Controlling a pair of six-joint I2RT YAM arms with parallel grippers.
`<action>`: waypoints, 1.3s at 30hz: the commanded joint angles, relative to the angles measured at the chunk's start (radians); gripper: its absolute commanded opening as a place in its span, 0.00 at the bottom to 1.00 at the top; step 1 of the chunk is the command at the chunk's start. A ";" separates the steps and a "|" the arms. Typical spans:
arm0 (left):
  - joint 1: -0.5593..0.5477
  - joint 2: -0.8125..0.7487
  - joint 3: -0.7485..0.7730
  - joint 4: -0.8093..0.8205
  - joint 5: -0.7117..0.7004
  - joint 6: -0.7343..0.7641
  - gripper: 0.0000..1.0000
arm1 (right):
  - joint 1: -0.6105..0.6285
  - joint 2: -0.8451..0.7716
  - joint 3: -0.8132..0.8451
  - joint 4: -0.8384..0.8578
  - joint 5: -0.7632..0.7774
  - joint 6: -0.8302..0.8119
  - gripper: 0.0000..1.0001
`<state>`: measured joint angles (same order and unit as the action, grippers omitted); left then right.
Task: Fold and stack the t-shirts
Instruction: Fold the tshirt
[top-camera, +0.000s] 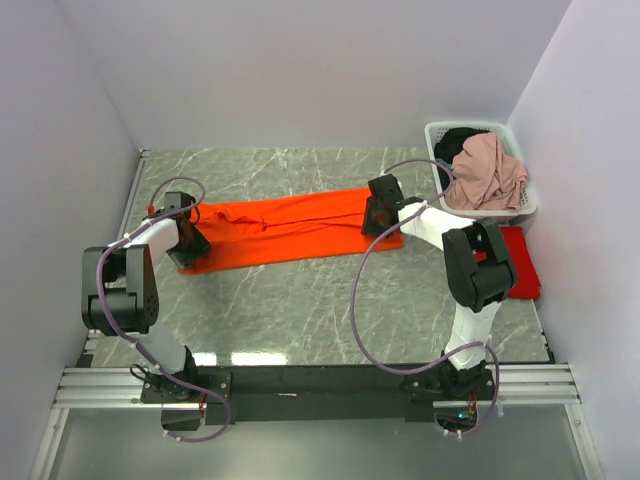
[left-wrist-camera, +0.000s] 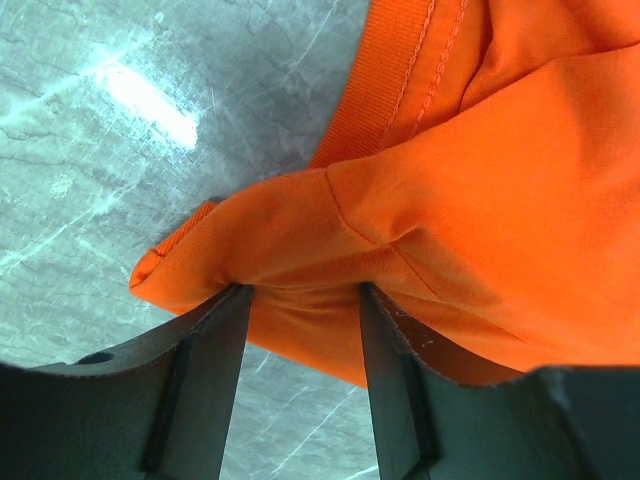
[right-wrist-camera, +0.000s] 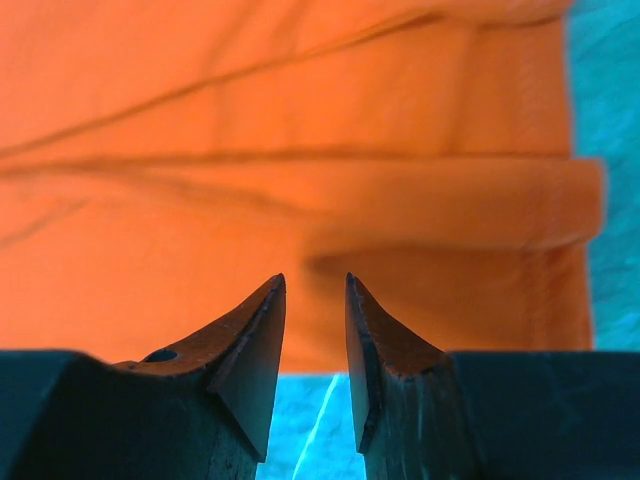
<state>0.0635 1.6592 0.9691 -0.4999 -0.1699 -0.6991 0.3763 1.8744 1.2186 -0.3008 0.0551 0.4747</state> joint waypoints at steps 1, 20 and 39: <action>0.009 -0.019 -0.020 -0.052 -0.011 0.016 0.55 | -0.031 0.031 0.022 0.060 0.017 0.031 0.38; 0.009 -0.025 -0.023 -0.055 -0.011 0.010 0.55 | -0.158 0.223 0.328 -0.040 -0.032 0.054 0.40; 0.055 -0.251 0.002 -0.048 0.107 -0.063 0.55 | -0.264 -0.130 -0.137 0.091 -0.288 0.145 0.39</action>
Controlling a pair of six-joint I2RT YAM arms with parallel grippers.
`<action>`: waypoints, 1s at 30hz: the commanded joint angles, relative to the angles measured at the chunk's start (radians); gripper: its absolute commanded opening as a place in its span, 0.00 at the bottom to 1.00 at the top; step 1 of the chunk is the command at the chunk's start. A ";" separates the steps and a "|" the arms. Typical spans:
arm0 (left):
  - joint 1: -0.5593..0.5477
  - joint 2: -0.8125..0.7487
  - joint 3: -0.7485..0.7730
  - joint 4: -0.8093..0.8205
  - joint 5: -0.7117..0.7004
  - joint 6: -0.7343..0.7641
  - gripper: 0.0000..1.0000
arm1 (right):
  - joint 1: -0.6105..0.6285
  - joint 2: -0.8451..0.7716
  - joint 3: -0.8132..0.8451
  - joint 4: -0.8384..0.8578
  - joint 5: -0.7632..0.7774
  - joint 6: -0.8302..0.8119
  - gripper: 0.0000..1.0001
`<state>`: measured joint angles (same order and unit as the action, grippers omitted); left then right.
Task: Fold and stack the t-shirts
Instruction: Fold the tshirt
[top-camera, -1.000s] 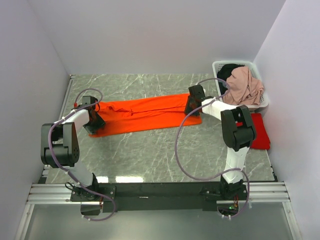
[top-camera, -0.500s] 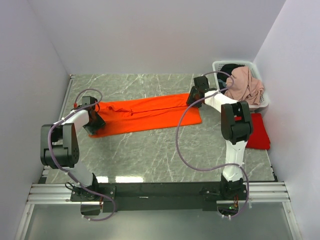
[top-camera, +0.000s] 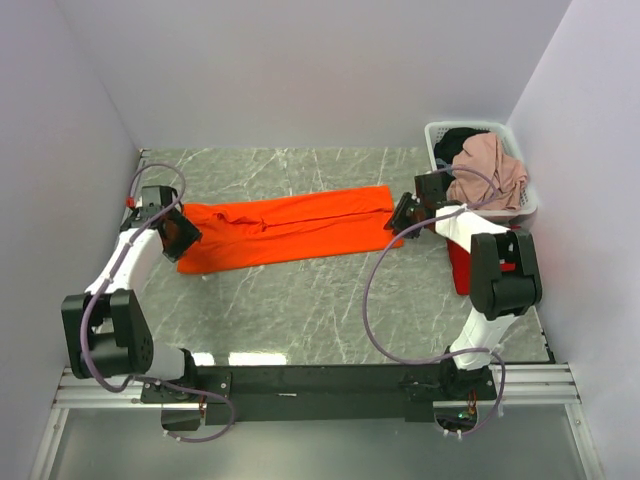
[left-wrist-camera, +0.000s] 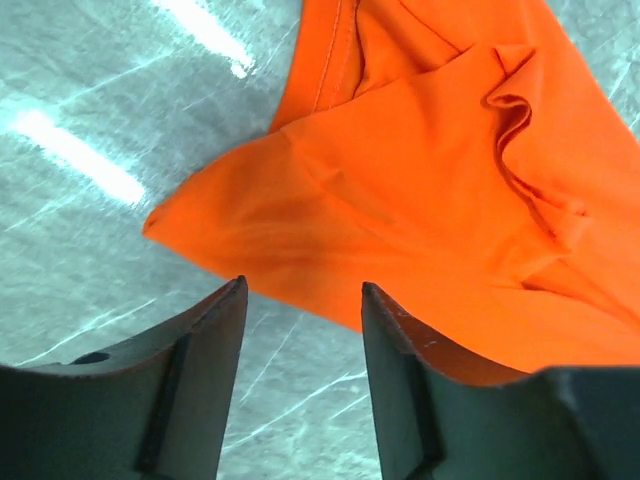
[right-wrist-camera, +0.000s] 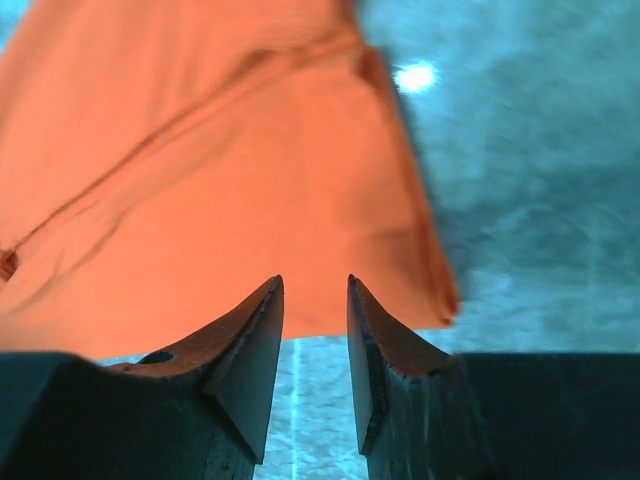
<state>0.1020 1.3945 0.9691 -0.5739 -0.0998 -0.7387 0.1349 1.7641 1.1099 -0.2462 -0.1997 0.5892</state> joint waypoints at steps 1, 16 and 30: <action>0.024 0.047 0.002 0.037 0.051 -0.021 0.54 | -0.027 -0.022 -0.044 0.036 -0.036 0.034 0.39; 0.128 0.212 -0.104 0.013 0.040 -0.028 0.41 | -0.061 -0.009 -0.128 -0.071 -0.021 0.055 0.38; 0.254 -0.023 -0.129 -0.086 -0.003 -0.014 0.67 | 0.011 -0.327 -0.398 -0.125 -0.018 -0.031 0.40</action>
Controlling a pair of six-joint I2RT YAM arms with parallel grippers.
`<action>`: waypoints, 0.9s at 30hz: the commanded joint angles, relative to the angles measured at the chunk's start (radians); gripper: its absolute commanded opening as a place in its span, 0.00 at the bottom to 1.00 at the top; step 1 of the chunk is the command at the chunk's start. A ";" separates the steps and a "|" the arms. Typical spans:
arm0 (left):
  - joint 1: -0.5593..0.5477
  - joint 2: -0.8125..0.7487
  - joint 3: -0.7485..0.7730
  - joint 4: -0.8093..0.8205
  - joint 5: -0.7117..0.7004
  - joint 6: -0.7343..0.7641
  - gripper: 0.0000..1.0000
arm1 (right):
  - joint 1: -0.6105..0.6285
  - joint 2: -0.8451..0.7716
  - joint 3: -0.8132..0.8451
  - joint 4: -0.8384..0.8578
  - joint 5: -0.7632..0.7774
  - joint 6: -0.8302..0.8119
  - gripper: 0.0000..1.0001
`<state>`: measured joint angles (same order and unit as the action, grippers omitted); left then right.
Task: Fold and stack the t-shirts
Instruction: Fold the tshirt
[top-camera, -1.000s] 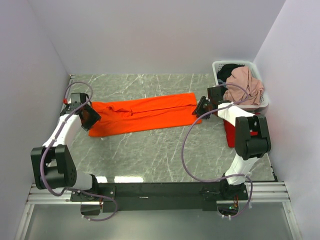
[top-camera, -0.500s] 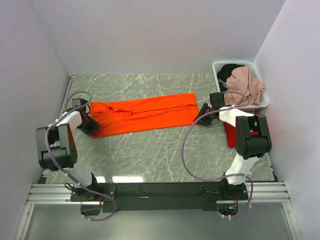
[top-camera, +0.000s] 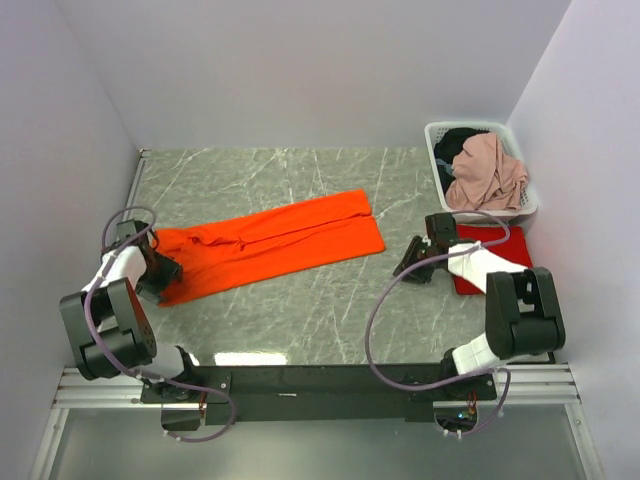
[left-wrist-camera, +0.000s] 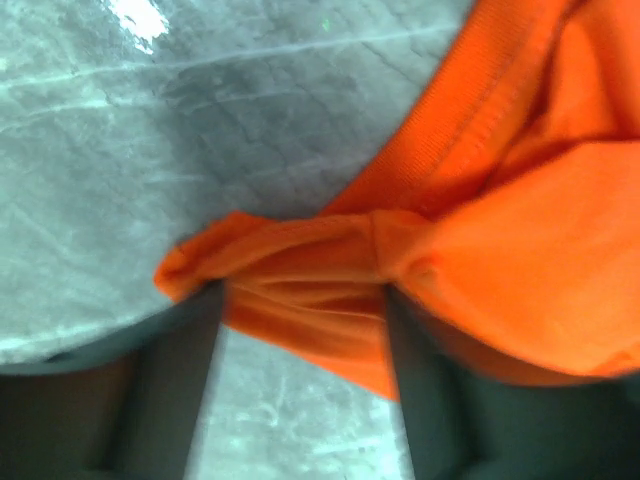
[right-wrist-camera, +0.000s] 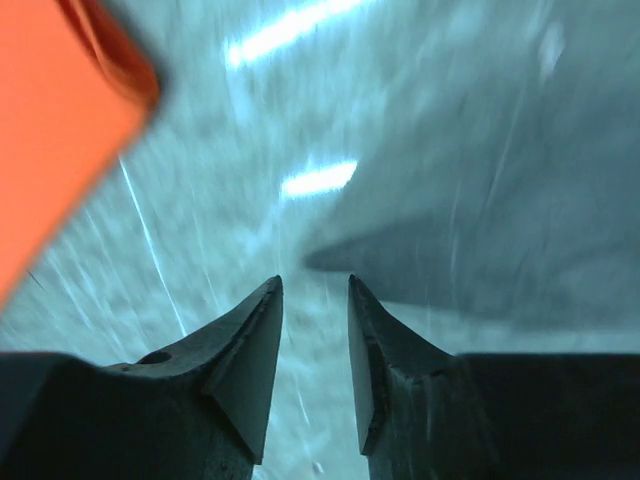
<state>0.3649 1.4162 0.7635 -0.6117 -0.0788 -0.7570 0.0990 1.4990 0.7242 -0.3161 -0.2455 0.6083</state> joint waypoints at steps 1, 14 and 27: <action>-0.032 -0.071 0.129 -0.056 -0.015 -0.002 0.76 | 0.065 -0.094 -0.008 -0.067 0.037 -0.056 0.41; -0.239 -0.016 0.247 0.101 0.030 -0.257 0.92 | 0.214 -0.201 0.078 -0.034 0.014 -0.077 0.58; -0.267 0.289 0.398 0.144 0.024 -0.240 0.79 | 0.214 -0.215 0.046 -0.015 0.002 -0.108 0.59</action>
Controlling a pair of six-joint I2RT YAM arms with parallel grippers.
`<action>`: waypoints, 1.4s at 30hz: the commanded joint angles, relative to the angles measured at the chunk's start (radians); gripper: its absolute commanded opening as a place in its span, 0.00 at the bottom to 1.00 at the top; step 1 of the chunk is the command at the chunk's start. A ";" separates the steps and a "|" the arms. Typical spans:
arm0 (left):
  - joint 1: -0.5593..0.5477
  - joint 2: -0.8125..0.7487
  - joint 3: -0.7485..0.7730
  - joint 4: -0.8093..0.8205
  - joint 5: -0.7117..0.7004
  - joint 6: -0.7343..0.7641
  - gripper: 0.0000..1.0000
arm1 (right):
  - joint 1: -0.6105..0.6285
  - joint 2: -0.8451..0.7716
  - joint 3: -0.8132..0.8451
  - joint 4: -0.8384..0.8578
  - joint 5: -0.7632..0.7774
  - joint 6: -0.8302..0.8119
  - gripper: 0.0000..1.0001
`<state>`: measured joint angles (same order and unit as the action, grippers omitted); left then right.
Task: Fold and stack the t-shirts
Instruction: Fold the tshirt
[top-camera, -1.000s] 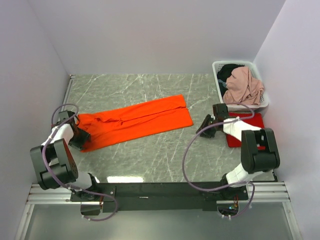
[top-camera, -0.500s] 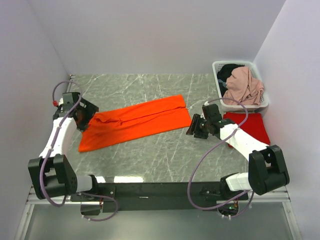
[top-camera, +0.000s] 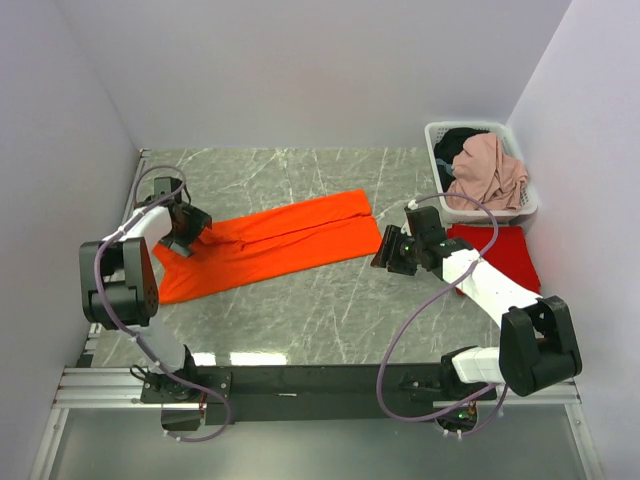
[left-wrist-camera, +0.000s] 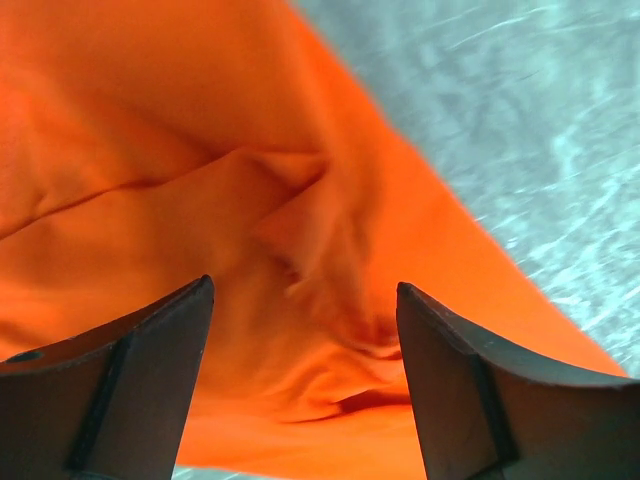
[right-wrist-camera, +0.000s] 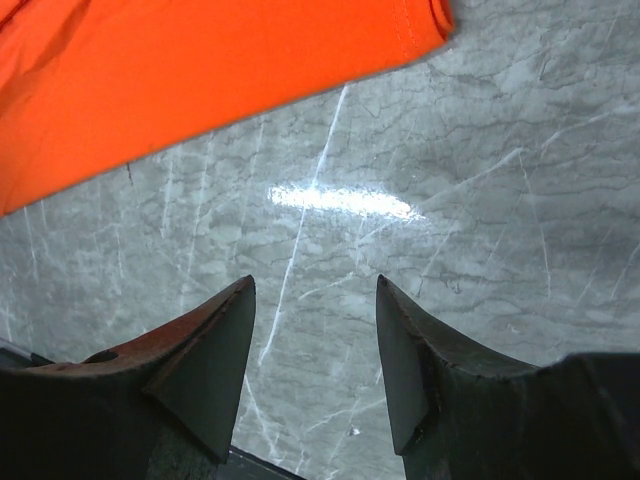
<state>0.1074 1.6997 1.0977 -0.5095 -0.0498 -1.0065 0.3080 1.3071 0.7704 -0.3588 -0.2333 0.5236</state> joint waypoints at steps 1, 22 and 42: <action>-0.009 0.023 0.076 0.042 -0.008 0.011 0.79 | 0.006 -0.020 -0.002 0.029 -0.011 -0.023 0.59; -0.048 0.299 0.427 -0.012 0.031 0.062 0.79 | 0.005 -0.006 0.015 0.009 -0.004 -0.069 0.57; -0.084 -0.247 -0.094 -0.107 -0.156 0.192 0.83 | 0.164 0.475 0.504 -0.026 0.132 -0.203 0.44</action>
<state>0.0395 1.5005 1.1233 -0.5789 -0.1860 -0.8436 0.4488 1.6966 1.1782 -0.3702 -0.1795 0.3649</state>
